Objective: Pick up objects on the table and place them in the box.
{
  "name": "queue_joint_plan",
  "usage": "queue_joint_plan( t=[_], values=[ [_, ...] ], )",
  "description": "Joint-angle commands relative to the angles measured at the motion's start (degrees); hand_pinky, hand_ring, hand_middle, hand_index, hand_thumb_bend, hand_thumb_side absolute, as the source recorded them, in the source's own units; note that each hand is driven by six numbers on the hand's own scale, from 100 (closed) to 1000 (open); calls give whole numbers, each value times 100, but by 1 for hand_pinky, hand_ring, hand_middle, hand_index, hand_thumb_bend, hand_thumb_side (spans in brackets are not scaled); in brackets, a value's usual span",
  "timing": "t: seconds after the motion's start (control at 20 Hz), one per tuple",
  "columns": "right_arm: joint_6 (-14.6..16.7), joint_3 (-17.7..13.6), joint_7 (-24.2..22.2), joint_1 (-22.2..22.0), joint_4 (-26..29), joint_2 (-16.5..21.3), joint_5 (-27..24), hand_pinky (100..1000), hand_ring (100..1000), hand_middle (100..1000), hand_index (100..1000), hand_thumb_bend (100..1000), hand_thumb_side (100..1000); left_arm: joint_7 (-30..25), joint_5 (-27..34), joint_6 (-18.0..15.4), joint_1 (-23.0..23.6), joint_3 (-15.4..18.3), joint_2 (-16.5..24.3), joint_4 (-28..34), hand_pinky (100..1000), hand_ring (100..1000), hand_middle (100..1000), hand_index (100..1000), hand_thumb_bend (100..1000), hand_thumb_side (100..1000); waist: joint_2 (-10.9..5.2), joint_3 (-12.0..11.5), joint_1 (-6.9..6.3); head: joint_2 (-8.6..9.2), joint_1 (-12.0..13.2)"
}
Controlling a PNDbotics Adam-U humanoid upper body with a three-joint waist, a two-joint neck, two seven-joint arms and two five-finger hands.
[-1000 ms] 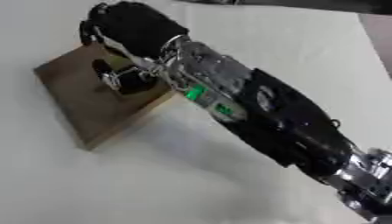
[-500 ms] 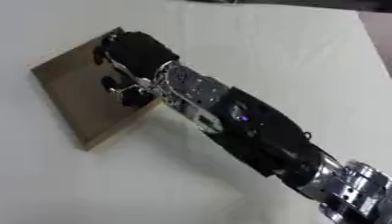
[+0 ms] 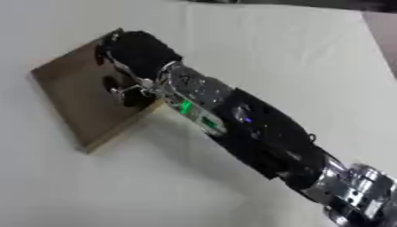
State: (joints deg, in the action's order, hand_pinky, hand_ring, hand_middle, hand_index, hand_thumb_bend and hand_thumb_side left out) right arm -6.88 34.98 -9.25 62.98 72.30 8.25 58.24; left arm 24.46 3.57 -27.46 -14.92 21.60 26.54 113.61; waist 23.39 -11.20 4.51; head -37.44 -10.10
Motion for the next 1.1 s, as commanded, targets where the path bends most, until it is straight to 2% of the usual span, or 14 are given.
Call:
queue_joint_plan(
  t=[0.05, 0.15, 0.2, 0.25, 0.3, 0.35, 0.4, 0.55, 0.75, 1.1],
  values=[
    [-63, -110, 66, 93, 229, 90, -96, 681, 584, 580, 727, 100, 202, -26, 1, -6, -7, 17, 107, 98, 763, 764, 662, 826, 100, 643, -119, 8, -77, 62, 20],
    [-122, -121, 67, 88, 333, 123, -163, 681, 584, 580, 727, 100, 202, -29, 1, -6, -4, 17, 109, 98, 763, 764, 662, 826, 100, 643, -120, 9, -77, 63, 22],
    [-161, -151, 81, 113, 393, 148, -201, 715, 622, 605, 744, 100, 198, -26, 0, -6, 5, 23, 106, 98, 763, 763, 662, 826, 100, 644, -127, 23, -84, 60, 37],
    [-211, -241, 134, 152, 497, 192, -265, 736, 654, 622, 763, 100, 502, -19, -5, -6, 18, 33, 105, 98, 763, 763, 661, 826, 100, 643, -132, 39, -90, 58, 57],
    [-242, -352, 201, 173, 616, 248, -339, 741, 663, 628, 775, 100, 204, -13, -10, -7, 28, 41, 104, 98, 763, 763, 661, 826, 100, 644, -136, 50, -91, 55, 74],
    [-226, -483, 281, 177, 750, 322, -421, 755, 690, 653, 818, 100, 195, -7, -16, -7, 36, 46, 104, 98, 763, 763, 659, 825, 100, 644, -138, 57, -89, 51, 86],
    [-178, -606, 361, 171, 882, 409, -502, 772, 728, 690, 861, 100, 142, -3, -21, -5, 42, 50, 104, 98, 763, 762, 659, 825, 100, 644, -140, 64, -86, 47, 99],
    [17, -823, 607, 59, 1284, 715, -749, 809, 788, 759, 908, 100, 100, 9, -33, -4, 50, 59, 109, 98, 763, 762, 658, 825, 100, 644, -144, 88, -78, 42, 142],
    [123, -1127, 880, -212, 1831, 1243, -1086, 837, 830, 804, 926, 100, 100, 30, -54, 5, 69, 80, 118, 98, 763, 762, 657, 825, 100, 644, -148, 140, -77, 32, 230],
    [-117, -1854, 1269, -831, 2805, 2215, -1685, 840, 839, 823, 932, 100, 100, 92, -94, -3, 76, 116, 125, 98, 764, 762, 658, 825, 100, 645, -127, 209, -88, 33, 339]
  ],
)
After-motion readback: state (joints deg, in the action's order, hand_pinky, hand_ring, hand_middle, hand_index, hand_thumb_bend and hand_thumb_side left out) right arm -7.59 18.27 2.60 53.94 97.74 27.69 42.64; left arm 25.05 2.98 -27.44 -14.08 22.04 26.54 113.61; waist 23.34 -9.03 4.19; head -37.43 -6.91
